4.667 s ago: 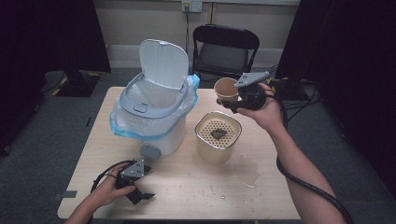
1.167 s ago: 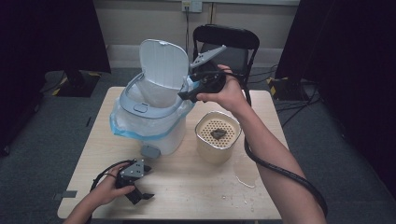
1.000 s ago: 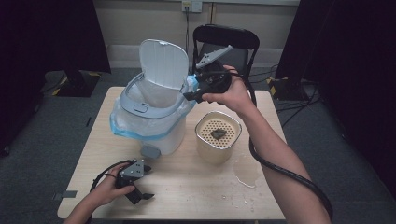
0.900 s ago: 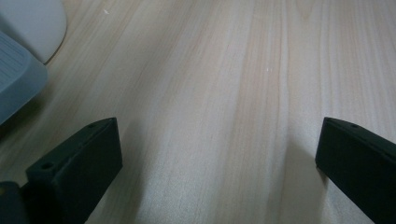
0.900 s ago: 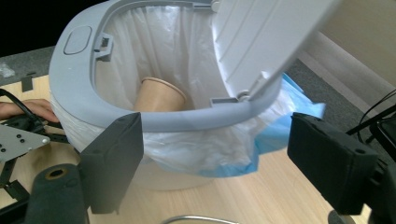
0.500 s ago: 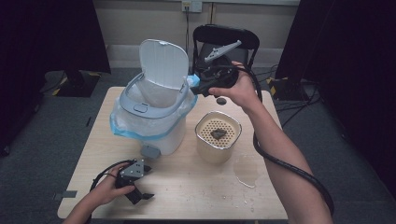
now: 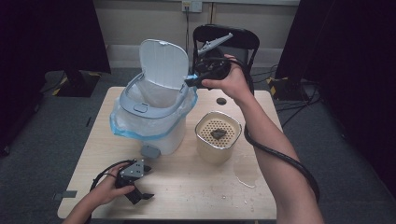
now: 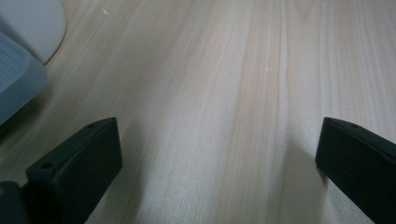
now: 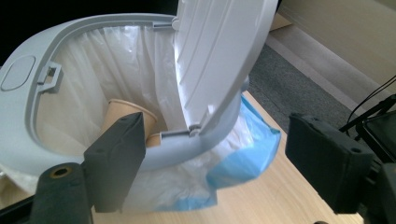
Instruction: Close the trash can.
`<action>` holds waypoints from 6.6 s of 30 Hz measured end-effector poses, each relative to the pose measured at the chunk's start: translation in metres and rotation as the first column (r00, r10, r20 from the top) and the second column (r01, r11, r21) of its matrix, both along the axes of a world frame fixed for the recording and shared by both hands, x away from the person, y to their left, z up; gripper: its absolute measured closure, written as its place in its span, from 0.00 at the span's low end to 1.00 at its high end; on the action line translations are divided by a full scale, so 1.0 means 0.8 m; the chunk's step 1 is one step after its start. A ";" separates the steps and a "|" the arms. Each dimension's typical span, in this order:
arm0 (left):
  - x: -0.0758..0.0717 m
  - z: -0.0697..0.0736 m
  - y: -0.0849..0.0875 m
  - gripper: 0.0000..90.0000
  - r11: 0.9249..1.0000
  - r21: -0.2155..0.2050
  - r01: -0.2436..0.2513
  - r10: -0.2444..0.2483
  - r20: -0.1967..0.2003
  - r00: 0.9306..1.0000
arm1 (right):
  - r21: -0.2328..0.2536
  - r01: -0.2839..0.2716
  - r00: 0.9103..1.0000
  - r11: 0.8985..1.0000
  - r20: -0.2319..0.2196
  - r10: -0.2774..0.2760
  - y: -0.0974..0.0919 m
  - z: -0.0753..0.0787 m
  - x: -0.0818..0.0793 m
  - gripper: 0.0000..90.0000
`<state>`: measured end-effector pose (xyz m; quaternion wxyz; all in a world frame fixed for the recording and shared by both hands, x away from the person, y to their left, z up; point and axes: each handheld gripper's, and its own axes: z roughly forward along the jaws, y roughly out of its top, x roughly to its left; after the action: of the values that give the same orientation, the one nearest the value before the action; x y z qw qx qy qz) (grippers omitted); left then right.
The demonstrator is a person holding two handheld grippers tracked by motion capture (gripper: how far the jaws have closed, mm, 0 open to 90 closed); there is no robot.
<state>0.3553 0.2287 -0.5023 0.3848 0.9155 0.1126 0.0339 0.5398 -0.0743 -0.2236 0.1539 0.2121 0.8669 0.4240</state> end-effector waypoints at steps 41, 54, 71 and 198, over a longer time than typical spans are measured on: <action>0.000 -0.001 0.000 0.00 1.000 -0.006 0.005 -0.005 0.001 1.000 | 0.010 -0.122 0.992 0.992 0.025 0.122 0.040 0.009 -0.029 0.30; 0.000 -0.001 0.000 0.00 1.000 -0.007 0.005 -0.005 0.002 1.000 | 0.042 -0.210 0.977 0.977 -0.025 0.211 0.051 0.009 -0.046 0.27; 0.000 -0.001 0.000 0.00 1.000 -0.007 0.003 -0.003 0.003 1.000 | 0.065 -0.257 0.958 0.964 -0.113 0.263 0.061 -0.010 -0.058 0.31; 0.001 -0.001 0.000 0.00 1.000 -0.010 0.003 -0.003 0.017 1.000 | -0.031 0.002 0.995 1.000 -0.097 -0.005 -0.082 -0.083 -0.117 0.16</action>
<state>0.3559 0.2290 -0.5028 0.3903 0.9134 0.1079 0.0407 0.4463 -0.1398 -0.2897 0.1156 0.2315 0.8794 0.3996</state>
